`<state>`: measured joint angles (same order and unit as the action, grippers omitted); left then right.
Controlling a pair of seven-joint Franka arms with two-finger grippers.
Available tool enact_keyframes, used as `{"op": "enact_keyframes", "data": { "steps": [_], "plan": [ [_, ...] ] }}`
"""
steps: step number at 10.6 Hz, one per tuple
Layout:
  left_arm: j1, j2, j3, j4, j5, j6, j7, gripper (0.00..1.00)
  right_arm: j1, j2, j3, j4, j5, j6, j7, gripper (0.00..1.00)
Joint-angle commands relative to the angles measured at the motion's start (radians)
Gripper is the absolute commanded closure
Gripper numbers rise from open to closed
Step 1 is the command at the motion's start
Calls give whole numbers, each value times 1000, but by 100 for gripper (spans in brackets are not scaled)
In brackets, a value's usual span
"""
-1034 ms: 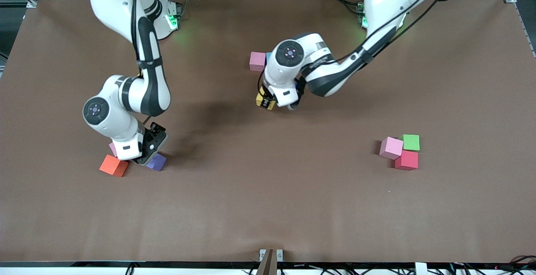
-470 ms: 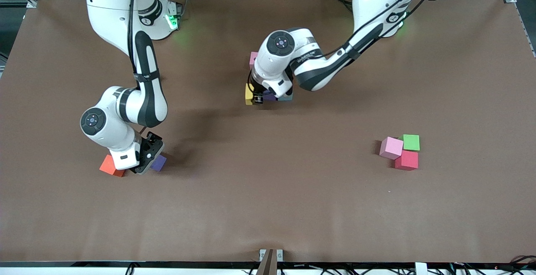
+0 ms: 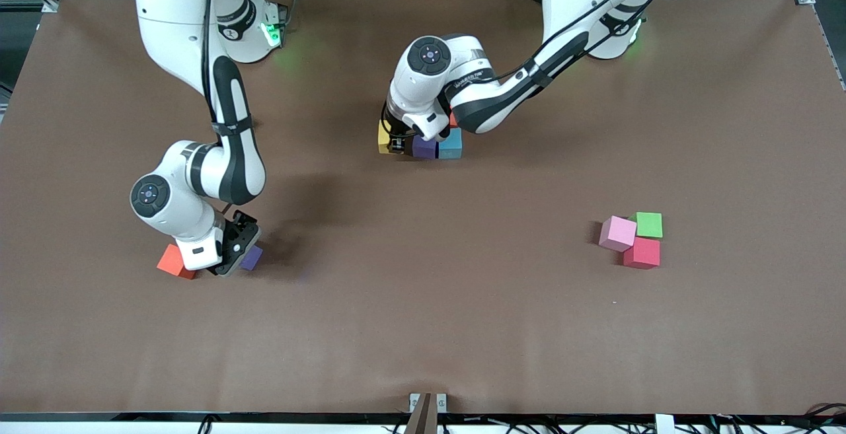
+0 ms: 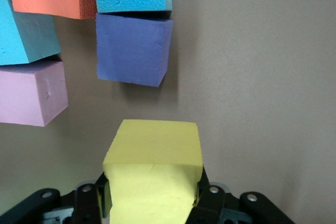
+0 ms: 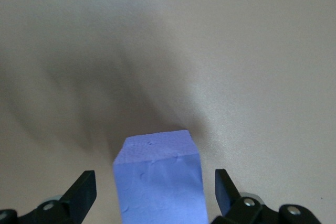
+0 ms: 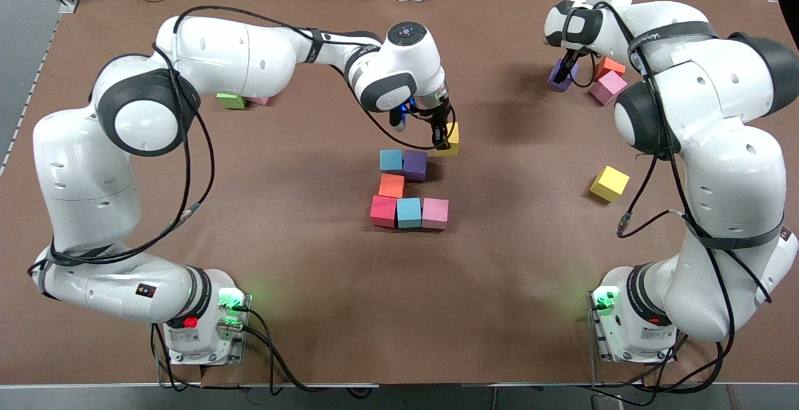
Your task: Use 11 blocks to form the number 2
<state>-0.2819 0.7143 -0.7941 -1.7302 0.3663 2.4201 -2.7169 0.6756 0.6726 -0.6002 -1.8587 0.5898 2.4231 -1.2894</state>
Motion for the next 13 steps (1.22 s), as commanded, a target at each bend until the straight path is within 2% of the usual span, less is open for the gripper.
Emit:
{"op": "enact_keyframes", "data": {
  "steps": [1, 5, 7, 10, 11, 13],
  "plan": [
    [-39, -4, 30, -20, -4, 39, -58, 82, -63, 8, 57, 24, -4, 17, -28, 0],
    [-46, -2, 42, -54, -3, 94, -75, 82, -67, 16, 59, 29, -7, 19, -30, 1],
    [-74, -4, 68, -92, -3, 134, -76, 82, -65, 16, 59, 29, -10, 19, -56, 23],
    [-108, -4, 102, -103, -3, 140, -80, 82, -65, 16, 59, 32, -10, 19, -67, 66],
    [-112, -4, 105, -103, -3, 139, -80, 82, -65, 16, 59, 32, -10, 16, -67, 77],
    [-134, -3, 134, -104, -3, 151, -81, 82, -59, 13, 59, 45, -11, 2, -59, 83]
  ]
}}
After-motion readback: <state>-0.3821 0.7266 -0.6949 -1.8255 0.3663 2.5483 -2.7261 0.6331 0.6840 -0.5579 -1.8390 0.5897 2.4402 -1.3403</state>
